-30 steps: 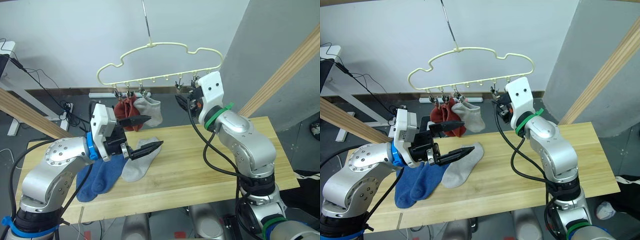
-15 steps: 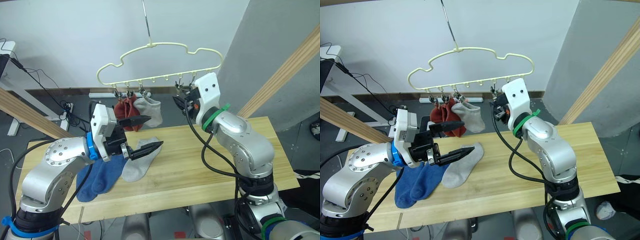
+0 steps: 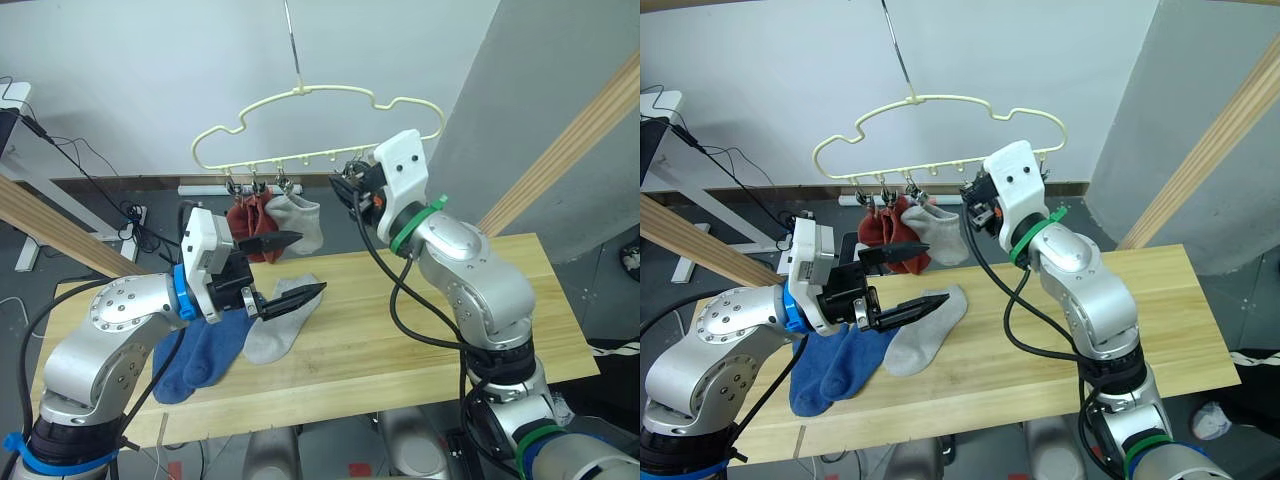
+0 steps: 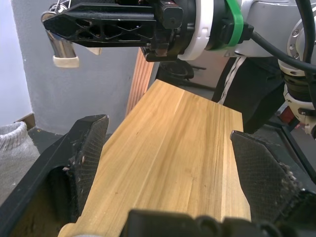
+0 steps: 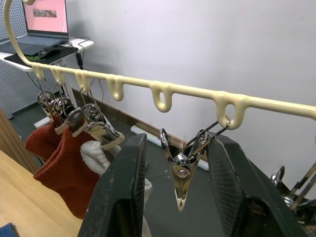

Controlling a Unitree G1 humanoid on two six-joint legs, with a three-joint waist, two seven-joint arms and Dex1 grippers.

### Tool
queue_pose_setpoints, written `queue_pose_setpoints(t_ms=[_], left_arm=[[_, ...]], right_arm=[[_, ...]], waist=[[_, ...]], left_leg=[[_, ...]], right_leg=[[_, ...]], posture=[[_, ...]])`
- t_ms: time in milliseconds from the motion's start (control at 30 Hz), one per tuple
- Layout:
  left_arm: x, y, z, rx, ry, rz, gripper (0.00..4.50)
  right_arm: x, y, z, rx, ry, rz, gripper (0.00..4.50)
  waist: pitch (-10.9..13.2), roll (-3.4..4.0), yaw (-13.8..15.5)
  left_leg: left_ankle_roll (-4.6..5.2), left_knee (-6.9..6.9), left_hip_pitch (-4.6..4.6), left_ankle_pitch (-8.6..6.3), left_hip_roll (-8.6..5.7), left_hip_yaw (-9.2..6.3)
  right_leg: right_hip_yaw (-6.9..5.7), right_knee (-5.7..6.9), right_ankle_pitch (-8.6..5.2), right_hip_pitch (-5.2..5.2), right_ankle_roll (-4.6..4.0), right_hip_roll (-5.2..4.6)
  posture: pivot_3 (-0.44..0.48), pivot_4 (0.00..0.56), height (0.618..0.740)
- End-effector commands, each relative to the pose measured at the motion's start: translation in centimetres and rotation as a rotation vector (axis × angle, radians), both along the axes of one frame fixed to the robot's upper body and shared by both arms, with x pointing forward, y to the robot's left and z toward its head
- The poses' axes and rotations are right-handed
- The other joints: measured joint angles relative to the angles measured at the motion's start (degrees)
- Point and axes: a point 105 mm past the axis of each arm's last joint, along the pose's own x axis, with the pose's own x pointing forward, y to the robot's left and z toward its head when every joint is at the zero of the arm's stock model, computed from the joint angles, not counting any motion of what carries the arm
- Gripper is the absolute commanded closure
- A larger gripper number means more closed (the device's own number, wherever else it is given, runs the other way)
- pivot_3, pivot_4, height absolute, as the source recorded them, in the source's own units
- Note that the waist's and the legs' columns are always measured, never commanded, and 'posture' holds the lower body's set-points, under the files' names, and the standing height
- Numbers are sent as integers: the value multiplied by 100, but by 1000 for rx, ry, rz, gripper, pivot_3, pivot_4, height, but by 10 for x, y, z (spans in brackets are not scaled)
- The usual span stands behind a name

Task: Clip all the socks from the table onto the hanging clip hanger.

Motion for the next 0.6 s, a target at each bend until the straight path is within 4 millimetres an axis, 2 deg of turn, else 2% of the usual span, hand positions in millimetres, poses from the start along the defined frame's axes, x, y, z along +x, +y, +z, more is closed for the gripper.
queue_pose_setpoints(t_ms=[33, 533, 600], left_arm=[[-3, -1, 3, 2, -19, -11, 130], [-3, -1, 2, 2, -18, -9, 130], [-3, -1, 2, 3, -18, -8, 130]], right_arm=[[-6, 5, 14, 21, -61, 26, 2638], [-5, 7, 12, 37, -67, 22, 2638], [-5, 6, 12, 38, -67, 22, 3021]], waist=[[0, 0, 0], [-4, 0, 1], [-4, 1, 1]], left_leg=[[0, 0, 0, 0, 0, 0], [0, 0, 0, 0, 0, 0], [0, 0, 0, 0, 0, 0]], right_leg=[[0, 0, 0, 0, 0, 0], [0, 1, 1, 0, -1, 0], [0, 1, 1, 0, -1, 0]], posture=[[-184, 267, 740], [-182, 262, 740], [-182, 262, 740]])
